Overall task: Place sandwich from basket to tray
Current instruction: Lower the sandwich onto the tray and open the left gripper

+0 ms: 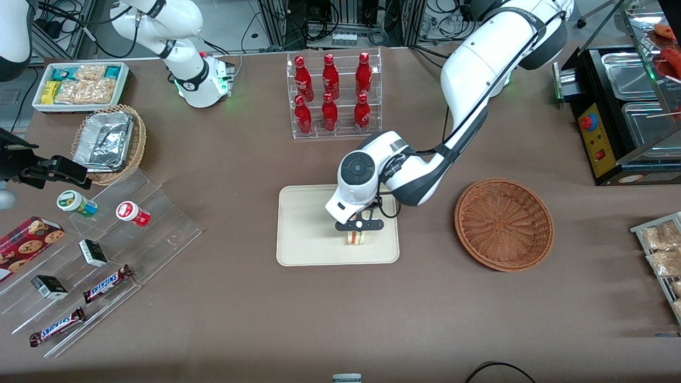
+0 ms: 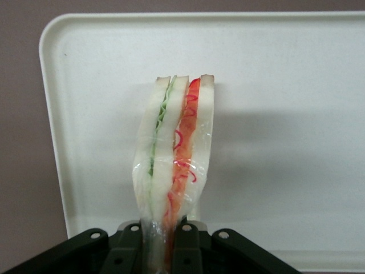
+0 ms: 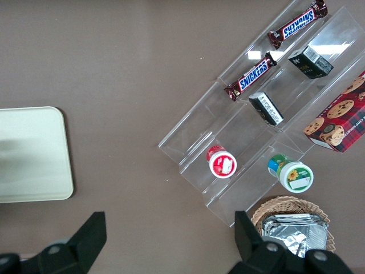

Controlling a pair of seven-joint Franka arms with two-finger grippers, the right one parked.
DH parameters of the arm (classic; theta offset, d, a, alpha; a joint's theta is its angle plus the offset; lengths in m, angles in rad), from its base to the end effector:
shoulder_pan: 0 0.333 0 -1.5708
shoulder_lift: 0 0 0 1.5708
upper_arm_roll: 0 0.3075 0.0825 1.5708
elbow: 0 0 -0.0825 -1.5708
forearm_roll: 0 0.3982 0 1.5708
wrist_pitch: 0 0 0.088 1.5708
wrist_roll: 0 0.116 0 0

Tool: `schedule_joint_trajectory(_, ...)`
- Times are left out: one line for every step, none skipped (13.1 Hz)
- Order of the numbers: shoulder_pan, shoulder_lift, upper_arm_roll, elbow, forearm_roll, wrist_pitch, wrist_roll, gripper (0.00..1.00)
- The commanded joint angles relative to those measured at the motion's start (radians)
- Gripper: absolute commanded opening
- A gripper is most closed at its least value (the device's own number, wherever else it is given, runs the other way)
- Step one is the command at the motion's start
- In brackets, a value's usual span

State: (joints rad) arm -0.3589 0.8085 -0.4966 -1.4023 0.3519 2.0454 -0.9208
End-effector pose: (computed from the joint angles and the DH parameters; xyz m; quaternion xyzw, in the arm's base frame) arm 0.5383 -0.4872 0.2332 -0.9991 -0.0066 0.0397 0.0089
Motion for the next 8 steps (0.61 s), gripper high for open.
schedule_joint_trajectory(-0.014,0.017,0.004,0.032,0.052,-0.008,-0.02,0.0)
schedule_joint_trajectory(-0.014,0.021,0.004,0.032,0.053,-0.008,-0.021,0.0)
schedule_joint_trajectory(-0.014,0.026,0.004,0.032,0.055,-0.007,-0.023,0.0)
schedule_joint_trajectory(-0.014,0.028,0.004,0.032,0.055,-0.007,-0.023,0.0)
schedule_joint_trajectory(-0.021,0.028,0.004,0.032,0.055,-0.007,-0.023,0.0)
schedule_joint_trajectory(-0.022,0.029,0.004,0.032,0.055,-0.007,-0.023,0.0)
schedule_joint_trajectory(-0.022,0.037,0.004,0.032,0.053,-0.007,-0.021,0.3)
schedule_joint_trajectory(-0.022,0.038,0.004,0.032,0.053,-0.005,-0.02,0.78)
